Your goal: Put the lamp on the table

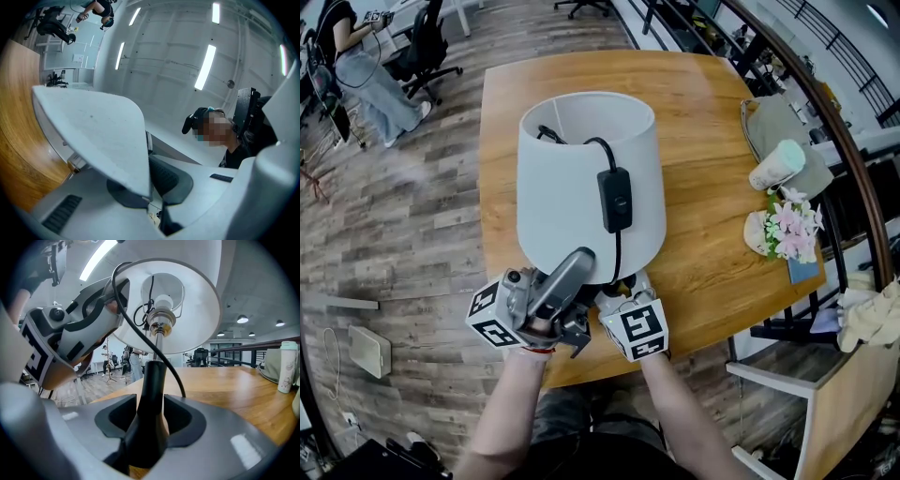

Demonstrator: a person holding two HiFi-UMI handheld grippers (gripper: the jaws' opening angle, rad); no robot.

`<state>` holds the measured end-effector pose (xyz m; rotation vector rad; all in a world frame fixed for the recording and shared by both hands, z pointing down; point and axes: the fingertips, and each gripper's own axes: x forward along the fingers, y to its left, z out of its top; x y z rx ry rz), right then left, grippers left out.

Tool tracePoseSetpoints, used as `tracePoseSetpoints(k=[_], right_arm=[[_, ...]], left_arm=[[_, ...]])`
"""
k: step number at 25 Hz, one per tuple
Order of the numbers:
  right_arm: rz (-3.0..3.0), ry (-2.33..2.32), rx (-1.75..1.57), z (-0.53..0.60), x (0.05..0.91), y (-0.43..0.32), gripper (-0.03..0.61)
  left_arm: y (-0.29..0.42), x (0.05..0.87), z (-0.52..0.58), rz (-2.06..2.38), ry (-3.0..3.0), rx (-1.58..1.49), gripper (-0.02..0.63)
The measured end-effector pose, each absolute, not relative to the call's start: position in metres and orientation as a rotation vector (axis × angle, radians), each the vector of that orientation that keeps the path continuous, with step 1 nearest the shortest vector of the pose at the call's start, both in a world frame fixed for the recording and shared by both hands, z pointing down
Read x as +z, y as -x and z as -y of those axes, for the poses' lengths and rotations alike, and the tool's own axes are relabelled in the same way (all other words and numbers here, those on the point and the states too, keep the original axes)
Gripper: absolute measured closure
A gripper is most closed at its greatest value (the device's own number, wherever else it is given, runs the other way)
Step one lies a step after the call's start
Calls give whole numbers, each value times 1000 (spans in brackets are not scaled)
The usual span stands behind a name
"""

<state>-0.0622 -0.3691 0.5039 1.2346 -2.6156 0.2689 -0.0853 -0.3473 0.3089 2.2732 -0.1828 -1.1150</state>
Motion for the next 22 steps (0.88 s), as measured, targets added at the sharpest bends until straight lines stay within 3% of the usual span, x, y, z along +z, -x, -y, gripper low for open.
tracePoseSetpoints(k=[16, 22], right_arm=[[2634, -1257, 267, 355, 489, 57, 391], [2629, -1280, 271, 349, 484, 55, 421]], left_arm=[[84, 313, 328, 197, -2298, -1143, 615], [81, 315, 320, 199, -2323, -1137, 615]])
